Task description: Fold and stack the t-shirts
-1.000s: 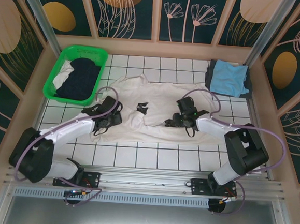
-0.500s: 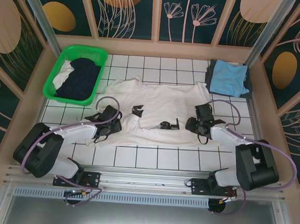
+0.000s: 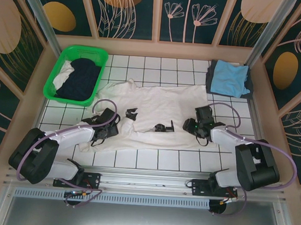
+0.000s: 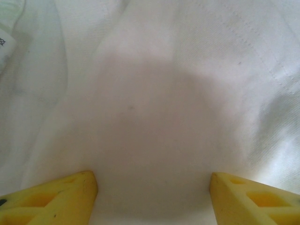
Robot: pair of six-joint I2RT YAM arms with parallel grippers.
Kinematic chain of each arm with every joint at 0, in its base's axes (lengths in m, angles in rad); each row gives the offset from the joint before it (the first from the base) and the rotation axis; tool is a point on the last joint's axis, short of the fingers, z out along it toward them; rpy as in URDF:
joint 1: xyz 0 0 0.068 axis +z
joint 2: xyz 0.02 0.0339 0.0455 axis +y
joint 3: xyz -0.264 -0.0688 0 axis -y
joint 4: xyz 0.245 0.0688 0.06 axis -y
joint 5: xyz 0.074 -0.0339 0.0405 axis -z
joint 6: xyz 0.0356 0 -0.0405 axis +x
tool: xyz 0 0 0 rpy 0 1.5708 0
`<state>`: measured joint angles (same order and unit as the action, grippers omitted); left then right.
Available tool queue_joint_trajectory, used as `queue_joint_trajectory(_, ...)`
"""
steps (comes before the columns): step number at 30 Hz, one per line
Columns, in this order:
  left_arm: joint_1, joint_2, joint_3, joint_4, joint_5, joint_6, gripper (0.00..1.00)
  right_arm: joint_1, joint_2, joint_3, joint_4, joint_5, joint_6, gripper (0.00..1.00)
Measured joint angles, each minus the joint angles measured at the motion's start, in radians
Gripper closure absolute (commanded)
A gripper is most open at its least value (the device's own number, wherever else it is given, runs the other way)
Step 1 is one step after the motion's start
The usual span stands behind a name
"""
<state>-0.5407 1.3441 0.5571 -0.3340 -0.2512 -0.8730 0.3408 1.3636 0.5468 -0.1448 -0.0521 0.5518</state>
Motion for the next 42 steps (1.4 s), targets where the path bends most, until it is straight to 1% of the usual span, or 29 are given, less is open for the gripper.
queue_joint_trajectory(4, 0.005, 0.003, 0.062, -0.080, -0.019, 0.024, 0.23, -0.038, -0.126, -0.071, -0.041, 0.014, 0.053, 0.51)
queue_joint_trajectory(6, 0.006, 0.015, 0.141, -0.117, -0.042, 0.049, 0.19, -0.082, -0.198, -0.110, -0.073, 0.019, 0.069, 0.51)
queue_joint_trajectory(8, 0.007, 0.043, 0.240, -0.132, -0.065, 0.074, 0.19, -0.121, -0.246, -0.122, -0.102, 0.018, 0.077, 0.51)
queue_joint_trajectory(10, 0.009, 0.098, 0.365, -0.135, -0.086, 0.109, 0.19, -0.148, -0.277, -0.113, -0.117, 0.017, 0.076, 0.50)
queue_joint_trajectory(12, 0.011, 0.195, 0.515, -0.134, -0.117, 0.153, 0.18, -0.159, -0.285, -0.070, -0.137, 0.016, 0.064, 0.47)
queue_joint_trajectory(14, 0.018, 0.316, 0.668, -0.142, -0.148, 0.193, 0.19, -0.159, -0.269, 0.002, -0.143, 0.009, 0.044, 0.43)
queue_joint_trajectory(17, 0.046, 0.547, 0.931, -0.165, -0.189, 0.249, 0.19, -0.160, -0.184, 0.157, -0.125, 0.003, -0.003, 0.42)
queue_joint_trajectory(20, 0.077, 0.782, 1.207, -0.216, -0.250, 0.293, 0.17, -0.164, -0.032, 0.330, -0.093, 0.018, -0.062, 0.41)
queue_joint_trajectory(23, 0.102, 0.967, 1.442, -0.272, -0.288, 0.325, 0.17, -0.169, 0.132, 0.473, -0.073, 0.036, -0.125, 0.42)
queue_joint_trajectory(26, 0.126, 1.076, 1.578, -0.309, -0.280, 0.350, 0.17, -0.175, 0.312, 0.617, -0.077, 0.057, -0.185, 0.42)
queue_joint_trajectory(28, 0.144, 1.110, 1.616, -0.323, -0.261, 0.362, 0.16, -0.179, 0.434, 0.713, -0.085, 0.077, -0.222, 0.44)
queue_joint_trajectory(29, 0.154, 1.120, 1.622, -0.326, -0.246, 0.370, 0.17, -0.181, 0.496, 0.763, -0.092, 0.087, -0.239, 0.47)
queue_joint_trajectory(30, 0.161, 1.125, 1.622, -0.328, -0.233, 0.377, 0.19, -0.182, 0.547, 0.808, -0.106, 0.093, -0.252, 0.50)
queue_joint_trajectory(34, 0.184, 1.131, 1.591, -0.314, -0.179, 0.415, 0.25, -0.190, 0.747, 0.993, -0.148, 0.153, -0.298, 0.50)
queue_joint_trajectory(35, 0.185, 1.131, 1.574, -0.306, -0.165, 0.427, 0.27, -0.190, 0.787, 1.030, -0.159, 0.169, -0.309, 0.50)
queue_joint_trajectory(36, 0.185, 1.131, 1.557, -0.302, -0.149, 0.437, 0.32, -0.192, 0.822, 1.064, -0.173, 0.185, -0.319, 0.51)
queue_joint_trajectory(37, 0.184, 1.132, 1.542, -0.302, -0.137, 0.449, 0.41, -0.192, 0.849, 1.091, -0.188, 0.198, -0.328, 0.53)
queue_joint_trajectory(39, 0.181, 1.135, 1.523, -0.301, -0.115, 0.467, 0.70, -0.192, 0.904, 1.150, -0.217, 0.222, -0.344, 0.64)
queue_joint_trajectory(40, 0.181, 1.136, 1.518, -0.298, -0.111, 0.472, 0.78, -0.192, 0.920, 1.171, -0.222, 0.232, -0.352, 0.69)
queue_joint_trajectory(41, 0.180, 1.136, 1.516, -0.294, -0.108, 0.475, 0.85, -0.192, 0.929, 1.193, -0.228, 0.238, -0.358, 0.75)
queue_joint_trajectory(42, 0.178, 1.134, 1.513, -0.290, -0.104, 0.479, 0.88, -0.192, 0.930, 1.204, -0.233, 0.239, -0.364, 0.79)
